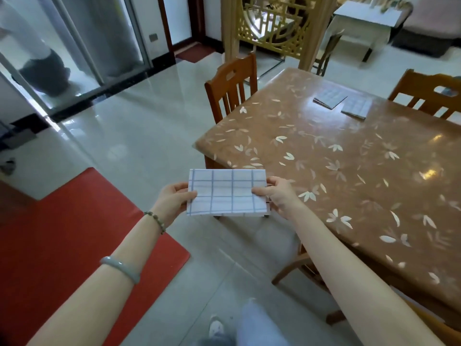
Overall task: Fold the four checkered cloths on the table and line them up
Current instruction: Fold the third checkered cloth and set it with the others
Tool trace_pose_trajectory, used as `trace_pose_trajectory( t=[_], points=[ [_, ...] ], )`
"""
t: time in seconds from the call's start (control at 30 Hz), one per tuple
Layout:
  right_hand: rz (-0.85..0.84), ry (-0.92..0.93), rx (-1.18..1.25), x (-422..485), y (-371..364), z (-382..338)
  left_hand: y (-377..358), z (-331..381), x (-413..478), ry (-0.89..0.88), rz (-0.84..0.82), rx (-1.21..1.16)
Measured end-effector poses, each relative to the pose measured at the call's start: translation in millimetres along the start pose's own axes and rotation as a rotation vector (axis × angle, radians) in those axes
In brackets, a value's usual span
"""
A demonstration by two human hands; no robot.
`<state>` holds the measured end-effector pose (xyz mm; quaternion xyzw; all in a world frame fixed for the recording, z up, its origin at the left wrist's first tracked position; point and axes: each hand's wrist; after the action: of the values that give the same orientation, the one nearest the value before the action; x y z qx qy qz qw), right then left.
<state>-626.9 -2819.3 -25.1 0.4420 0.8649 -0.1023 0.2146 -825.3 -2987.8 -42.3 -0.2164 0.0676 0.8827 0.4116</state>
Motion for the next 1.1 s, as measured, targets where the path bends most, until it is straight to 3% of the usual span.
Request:
trace_pose_trajectory(
  t=[0.33, 0.9, 1.1],
  points=[
    [-0.046, -0.025, -0.049, 87, -75, -35, 67, 26, 80, -0.003, 0.047, -0.046],
    [-0.012, 0.024, 0.014, 287, -154, -162, 127, 159, 299, -0.043, -0.003, 0.005],
    [0.034, 0.011, 0.062, 349, -218, -188, 176, 200, 393, -0.041, -0.015, 0.048]
  ],
)
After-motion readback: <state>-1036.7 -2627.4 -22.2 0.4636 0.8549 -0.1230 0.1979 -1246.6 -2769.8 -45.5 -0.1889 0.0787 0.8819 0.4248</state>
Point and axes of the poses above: each hand's wrist, its own x-axis towards the middle knuckle, its own y-axis out of the back of the hand, z = x × y, and after that the axes turned 2 degrees about x, right-handed
